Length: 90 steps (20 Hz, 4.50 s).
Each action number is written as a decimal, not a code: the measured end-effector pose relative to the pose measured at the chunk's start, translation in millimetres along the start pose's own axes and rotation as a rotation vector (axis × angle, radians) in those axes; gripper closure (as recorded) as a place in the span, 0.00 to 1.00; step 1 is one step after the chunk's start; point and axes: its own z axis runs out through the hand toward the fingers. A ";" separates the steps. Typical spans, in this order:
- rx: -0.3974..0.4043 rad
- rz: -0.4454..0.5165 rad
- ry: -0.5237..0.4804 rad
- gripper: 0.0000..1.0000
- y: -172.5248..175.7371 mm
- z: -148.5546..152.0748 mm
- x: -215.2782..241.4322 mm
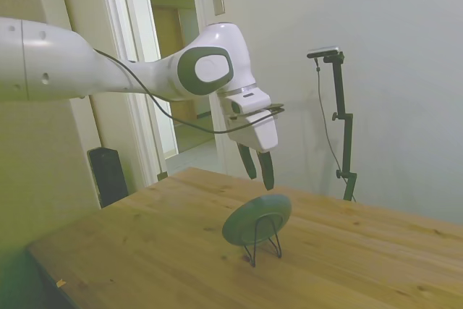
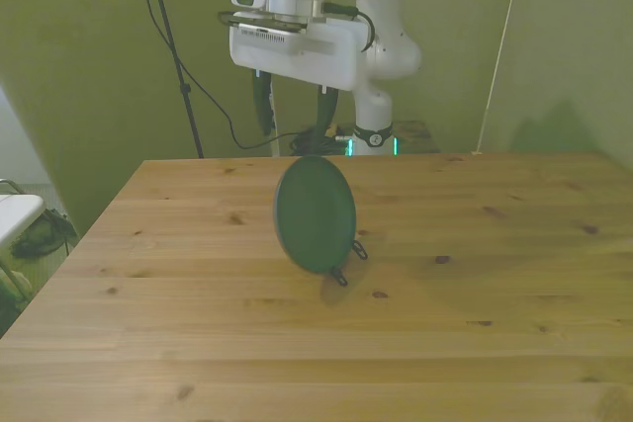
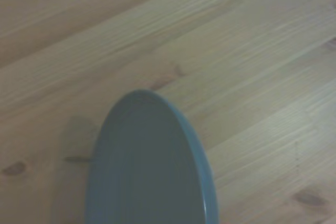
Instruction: Unload the plate
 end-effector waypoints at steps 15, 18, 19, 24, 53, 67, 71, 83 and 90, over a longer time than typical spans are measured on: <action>-0.178 -0.085 0.059 1.00 -33.5 46.9 -15.3; -0.196 -0.092 0.080 1.00 -33.2 50.8 -13.1; -0.200 -0.093 0.084 1.00 -33.2 52.2 -12.6; -0.209 -0.095 0.089 1.00 -34.0 57.0 -11.1; -0.213 -0.098 0.110 1.00 -36.7 63.4 -6.2; -0.077 -0.093 0.125 1.00 -60.6 -0.3 -5.1; 0.085 -0.111 0.058 1.00 -82.7 -22.2 -15.2; 0.439 -0.193 -0.309 1.00 -141.8 98.0 -37.7; 0.392 -0.224 -0.381 1.00 -120.0 182.8 -14.6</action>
